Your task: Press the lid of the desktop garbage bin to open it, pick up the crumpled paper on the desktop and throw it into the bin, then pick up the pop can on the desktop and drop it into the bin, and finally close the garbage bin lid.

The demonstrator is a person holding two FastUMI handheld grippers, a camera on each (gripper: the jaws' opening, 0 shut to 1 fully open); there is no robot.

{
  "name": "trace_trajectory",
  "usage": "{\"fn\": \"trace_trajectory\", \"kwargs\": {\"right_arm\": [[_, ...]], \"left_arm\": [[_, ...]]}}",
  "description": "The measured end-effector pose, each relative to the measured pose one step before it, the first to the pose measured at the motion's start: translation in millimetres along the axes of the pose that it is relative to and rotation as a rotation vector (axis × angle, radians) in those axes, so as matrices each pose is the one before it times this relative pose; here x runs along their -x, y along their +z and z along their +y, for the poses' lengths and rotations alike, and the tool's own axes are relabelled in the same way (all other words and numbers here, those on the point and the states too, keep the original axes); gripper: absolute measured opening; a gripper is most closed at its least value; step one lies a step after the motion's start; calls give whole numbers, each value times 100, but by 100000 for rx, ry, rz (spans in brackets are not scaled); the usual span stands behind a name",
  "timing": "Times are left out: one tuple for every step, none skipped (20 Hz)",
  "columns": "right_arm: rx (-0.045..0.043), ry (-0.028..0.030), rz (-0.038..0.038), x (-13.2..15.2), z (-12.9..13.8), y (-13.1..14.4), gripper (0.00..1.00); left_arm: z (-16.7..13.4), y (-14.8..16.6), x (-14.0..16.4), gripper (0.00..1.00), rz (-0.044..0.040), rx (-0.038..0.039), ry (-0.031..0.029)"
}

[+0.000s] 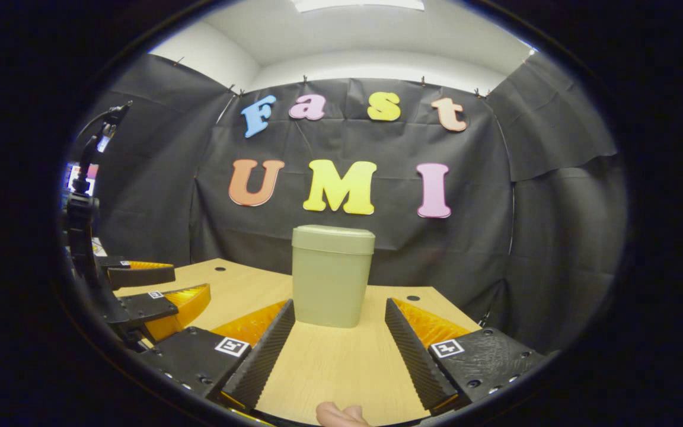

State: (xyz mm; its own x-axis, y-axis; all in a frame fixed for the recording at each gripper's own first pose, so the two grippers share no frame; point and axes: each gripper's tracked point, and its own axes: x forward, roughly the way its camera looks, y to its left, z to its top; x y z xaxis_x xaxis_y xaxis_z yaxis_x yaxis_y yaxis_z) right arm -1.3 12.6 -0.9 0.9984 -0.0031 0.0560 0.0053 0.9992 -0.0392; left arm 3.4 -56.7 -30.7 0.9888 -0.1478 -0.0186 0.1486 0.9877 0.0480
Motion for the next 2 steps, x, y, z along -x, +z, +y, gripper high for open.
{"fn": "trace_trajectory", "kwargs": {"right_arm": [[-171,261,516,42,72,-126,95],[-15,4,367,-138,-67,-182,98]], "left_arm": [[-55,31,-13,98,-147,-262,-70],[-85,-18,-14,98,57,-72,-187]]}}
